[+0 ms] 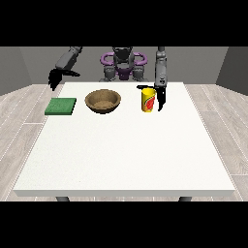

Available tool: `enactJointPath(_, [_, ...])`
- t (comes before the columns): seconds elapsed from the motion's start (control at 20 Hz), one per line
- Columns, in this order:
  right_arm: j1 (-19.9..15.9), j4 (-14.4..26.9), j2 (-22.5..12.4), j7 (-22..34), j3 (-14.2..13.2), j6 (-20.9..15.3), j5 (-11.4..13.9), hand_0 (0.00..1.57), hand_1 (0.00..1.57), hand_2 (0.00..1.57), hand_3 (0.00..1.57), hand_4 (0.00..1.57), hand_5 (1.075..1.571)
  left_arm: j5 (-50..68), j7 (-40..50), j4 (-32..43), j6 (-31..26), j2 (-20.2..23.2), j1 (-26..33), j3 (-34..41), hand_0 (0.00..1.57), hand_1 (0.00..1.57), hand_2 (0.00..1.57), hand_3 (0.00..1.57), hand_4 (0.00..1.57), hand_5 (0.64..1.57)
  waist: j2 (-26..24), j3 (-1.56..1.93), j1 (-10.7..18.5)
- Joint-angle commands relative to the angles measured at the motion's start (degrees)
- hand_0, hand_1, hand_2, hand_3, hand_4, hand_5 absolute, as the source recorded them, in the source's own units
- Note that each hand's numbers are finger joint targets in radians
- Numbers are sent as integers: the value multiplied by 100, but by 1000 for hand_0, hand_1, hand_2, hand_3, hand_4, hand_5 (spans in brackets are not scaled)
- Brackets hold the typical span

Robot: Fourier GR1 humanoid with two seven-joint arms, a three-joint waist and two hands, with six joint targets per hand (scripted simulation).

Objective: Pick the cup and pour the ball into the bowl, then pick the bowl and place it on the pad

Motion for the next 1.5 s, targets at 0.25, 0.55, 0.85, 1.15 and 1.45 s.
enactJointPath(0.25, [-239,110,-202,-98,-80,305,-153,0,0,0,0,0,1556,-1276,-144,550,2177,28,-164,-260,1312,1312,1571,1571,833,1511,280,3,-461])
enactJointPath(0.55, [-480,431,-862,278,-480,627,-461,0,0,0,0,0,1555,-1427,29,847,2534,47,-572,-246,1354,1354,1571,1571,901,1507,146,1,-434])
enactJointPath(0.85, [98,1728,-968,36,-636,689,-220,0,0,0,0,0,1558,-2582,1581,386,2551,5,-302,-1411,1374,1374,1571,1571,1015,1531,-1383,18,336])
enactJointPath(1.15, [100,2247,-992,-95,-711,459,-86,0,0,0,0,0,1560,-3956,3156,432,3046,-339,-859,-2290,1375,1375,1571,1571,1143,1567,-1789,18,695])
enactJointPath(1.45, [314,2720,-1056,-556,-795,616,-47,0,0,39,0,0,1558,-4994,4252,350,2699,-527,-1046,-2860,1346,1346,1571,1571,1048,1569,-1981,9,989])
